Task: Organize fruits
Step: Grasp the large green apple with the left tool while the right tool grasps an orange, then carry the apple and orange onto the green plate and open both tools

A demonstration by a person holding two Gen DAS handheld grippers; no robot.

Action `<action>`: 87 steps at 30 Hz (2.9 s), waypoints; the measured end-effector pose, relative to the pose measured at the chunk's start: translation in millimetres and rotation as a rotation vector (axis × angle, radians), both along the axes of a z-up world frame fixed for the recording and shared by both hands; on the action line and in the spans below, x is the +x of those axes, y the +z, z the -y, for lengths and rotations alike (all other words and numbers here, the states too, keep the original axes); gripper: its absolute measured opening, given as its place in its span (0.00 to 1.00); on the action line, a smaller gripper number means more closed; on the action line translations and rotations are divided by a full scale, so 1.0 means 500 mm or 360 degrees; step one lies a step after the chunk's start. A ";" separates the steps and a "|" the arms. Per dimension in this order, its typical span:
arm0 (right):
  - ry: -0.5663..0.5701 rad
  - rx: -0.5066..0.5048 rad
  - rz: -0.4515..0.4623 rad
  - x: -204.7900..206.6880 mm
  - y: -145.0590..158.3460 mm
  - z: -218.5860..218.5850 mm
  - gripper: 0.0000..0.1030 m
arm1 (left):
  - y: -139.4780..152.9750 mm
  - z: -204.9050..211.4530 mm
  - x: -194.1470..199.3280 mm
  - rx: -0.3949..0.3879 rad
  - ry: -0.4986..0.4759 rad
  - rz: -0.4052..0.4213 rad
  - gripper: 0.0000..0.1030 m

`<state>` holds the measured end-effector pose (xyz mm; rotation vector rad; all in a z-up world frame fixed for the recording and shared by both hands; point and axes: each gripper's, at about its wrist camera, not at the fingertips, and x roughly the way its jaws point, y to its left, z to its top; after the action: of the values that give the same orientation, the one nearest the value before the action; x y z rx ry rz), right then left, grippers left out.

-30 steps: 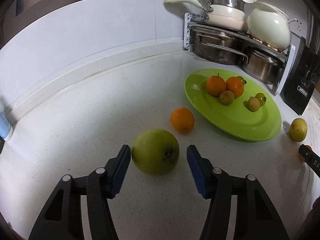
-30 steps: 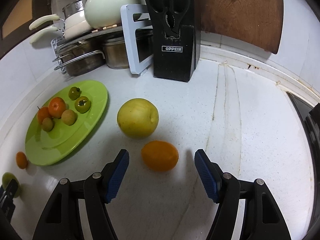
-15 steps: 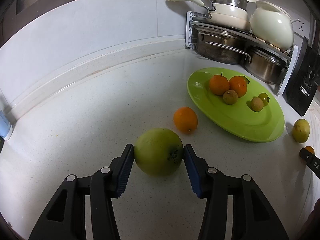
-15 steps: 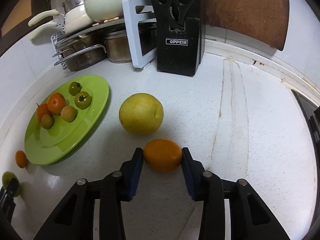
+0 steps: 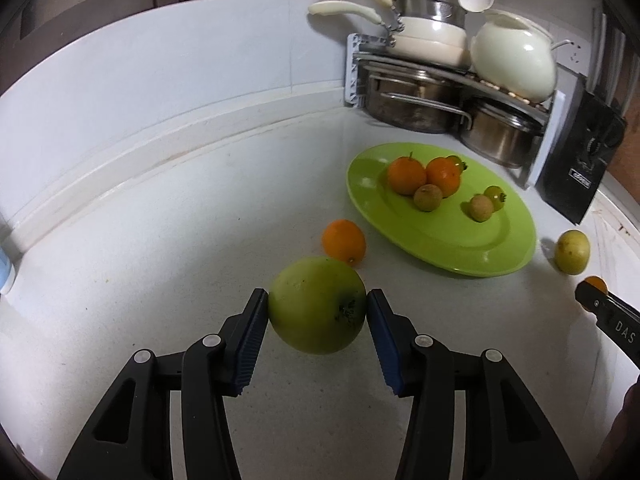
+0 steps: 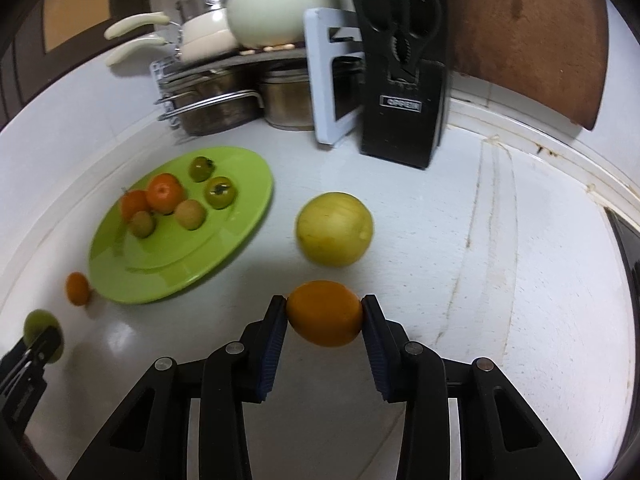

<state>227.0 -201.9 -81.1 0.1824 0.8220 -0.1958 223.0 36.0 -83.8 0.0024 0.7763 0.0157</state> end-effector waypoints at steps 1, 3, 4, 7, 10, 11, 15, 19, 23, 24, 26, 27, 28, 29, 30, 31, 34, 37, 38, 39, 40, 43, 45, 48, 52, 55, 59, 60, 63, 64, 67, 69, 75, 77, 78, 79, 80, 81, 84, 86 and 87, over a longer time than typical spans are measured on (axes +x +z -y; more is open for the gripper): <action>0.0017 0.0001 0.0007 -0.003 0.005 -0.003 0.38 | 0.005 0.001 -0.004 0.0003 -0.0010 0.0005 0.48; 0.0051 0.0000 0.0024 -0.010 0.014 -0.007 0.38 | 0.015 0.003 -0.013 0.0008 -0.0040 0.0023 0.48; 0.0068 -0.0004 0.0037 -0.014 0.020 -0.010 0.38 | 0.018 0.004 -0.017 0.0012 -0.0047 0.0029 0.48; 0.0099 -0.0006 0.0061 -0.024 0.033 -0.015 0.38 | 0.030 0.006 -0.029 0.0011 -0.0081 0.0047 0.48; 0.0122 -0.0015 0.0092 -0.036 0.050 -0.020 0.38 | 0.044 0.009 -0.040 0.0020 -0.0112 0.0067 0.48; 0.0135 -0.0009 0.0108 -0.040 0.058 -0.021 0.38 | 0.049 0.011 -0.045 0.0023 -0.0123 0.0079 0.48; 0.0179 -0.0001 0.0142 -0.052 0.078 -0.027 0.38 | 0.072 0.016 -0.065 0.0026 -0.0165 0.0129 0.48; 0.0219 0.0001 0.0185 -0.065 0.100 -0.033 0.38 | 0.091 0.020 -0.080 0.0017 -0.0204 0.0151 0.48; 0.0258 0.0015 0.0219 -0.073 0.121 -0.035 0.38 | 0.106 0.029 -0.090 -0.0022 -0.0265 0.0154 0.48; 0.0268 0.0016 0.0225 -0.073 0.124 -0.036 0.38 | 0.109 0.031 -0.090 -0.0035 -0.0279 0.0152 0.48; 0.0291 0.0020 0.0236 -0.074 0.131 -0.038 0.38 | 0.116 0.034 -0.090 -0.0079 -0.0304 0.0142 0.48; 0.0302 0.0020 0.0241 -0.074 0.134 -0.039 0.38 | 0.120 0.034 -0.089 -0.0105 -0.0318 0.0134 0.48; 0.0312 0.0023 0.0248 -0.075 0.137 -0.040 0.38 | 0.123 0.035 -0.088 -0.0126 -0.0329 0.0126 0.48; 0.0326 0.0022 0.0255 -0.075 0.140 -0.042 0.38 | 0.126 0.035 -0.085 -0.0148 -0.0340 0.0119 0.48; 0.0340 0.0023 0.0260 -0.075 0.143 -0.043 0.38 | 0.130 0.037 -0.082 -0.0158 -0.0347 0.0114 0.48; 0.0347 0.0026 0.0263 -0.075 0.145 -0.044 0.38 | 0.131 0.039 -0.080 -0.0159 -0.0351 0.0114 0.48; 0.0387 0.0037 0.0266 -0.069 0.149 -0.048 0.38 | 0.141 0.047 -0.071 -0.0150 -0.0365 0.0127 0.48; 0.0429 0.0029 0.0264 -0.056 0.152 -0.052 0.38 | 0.147 0.054 -0.060 -0.0155 -0.0382 0.0132 0.48; 0.0437 0.0026 0.0262 -0.051 0.152 -0.052 0.38 | 0.149 0.057 -0.056 -0.0150 -0.0386 0.0134 0.48; 0.0445 0.0019 0.0258 -0.045 0.151 -0.052 0.38 | 0.150 0.060 -0.051 -0.0143 -0.0390 0.0137 0.48; 0.0450 0.0015 0.0255 -0.041 0.150 -0.053 0.38 | 0.151 0.062 -0.048 -0.0140 -0.0393 0.0137 0.48; 0.0479 0.0014 0.0238 -0.022 0.147 -0.054 0.38 | 0.152 0.070 -0.032 -0.0135 -0.0405 0.0132 0.48; 0.0500 0.0018 0.0226 -0.011 0.145 -0.054 0.38 | 0.153 0.073 -0.020 -0.0129 -0.0412 0.0127 0.48; 0.0535 0.0018 0.0207 0.010 0.142 -0.056 0.38 | 0.151 0.081 0.000 -0.0130 -0.0425 0.0114 0.48; 0.0576 -0.0020 0.0195 0.035 0.138 -0.063 0.38 | 0.144 0.089 0.029 -0.0124 -0.0430 0.0085 0.48; 0.0605 -0.0022 0.0168 0.060 0.130 -0.066 0.38 | 0.132 0.093 0.056 -0.0140 -0.0436 0.0053 0.48; 0.0643 0.0005 0.0120 0.091 0.115 -0.068 0.38 | 0.116 0.101 0.085 -0.0143 -0.0444 0.0022 0.48; 0.0645 0.0009 0.0113 0.097 0.111 -0.069 0.38 | 0.111 0.103 0.094 -0.0143 -0.0447 0.0010 0.48; 0.0652 0.0007 0.0095 0.112 0.100 -0.072 0.38 | 0.098 0.108 0.113 -0.0135 -0.0465 -0.0020 0.48; 0.0648 0.0011 0.0094 0.117 0.096 -0.071 0.38 | 0.094 0.110 0.118 -0.0134 -0.0477 -0.0033 0.48; 0.0637 0.0045 0.0070 0.131 0.084 -0.066 0.38 | 0.080 0.116 0.133 -0.0130 -0.0500 -0.0064 0.48; 0.0635 0.0049 0.0054 0.139 0.076 -0.065 0.38 | 0.074 0.119 0.139 -0.0130 -0.0507 -0.0077 0.48; 0.0647 0.0054 0.0008 0.161 0.058 -0.065 0.38 | 0.053 0.128 0.160 -0.0141 -0.0524 -0.0116 0.48; 0.0646 0.0058 -0.0001 0.167 0.052 -0.065 0.38 | 0.047 0.130 0.165 -0.0134 -0.0528 -0.0125 0.48; 0.0648 0.0059 -0.0005 0.169 0.050 -0.065 0.38 | 0.045 0.131 0.167 -0.0131 -0.0529 -0.0128 0.48; 0.0649 0.0057 -0.0011 0.172 0.047 -0.065 0.38 | 0.041 0.133 0.170 -0.0128 -0.0533 -0.0135 0.48; 0.0650 0.0056 -0.0014 0.175 0.045 -0.066 0.38 | 0.038 0.134 0.173 -0.0126 -0.0534 -0.0141 0.48; 0.0651 0.0056 -0.0018 0.177 0.043 -0.065 0.38 | 0.036 0.135 0.175 -0.0125 -0.0534 -0.0146 0.48; 0.0653 0.0057 -0.0028 0.185 0.037 -0.067 0.38 | 0.027 0.135 0.183 -0.0131 -0.0531 -0.0162 0.48; 0.0652 0.0055 -0.0032 0.188 0.034 -0.068 0.38 | 0.023 0.133 0.188 -0.0149 -0.0527 -0.0178 0.48; 0.0651 0.0053 -0.0034 0.190 0.033 -0.068 0.38 | 0.020 0.132 0.189 -0.0156 -0.0524 -0.0186 0.49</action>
<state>321.8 -167.8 -64.6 0.0404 0.8666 0.2005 317.6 -30.1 -73.6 0.0381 0.8853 -0.3374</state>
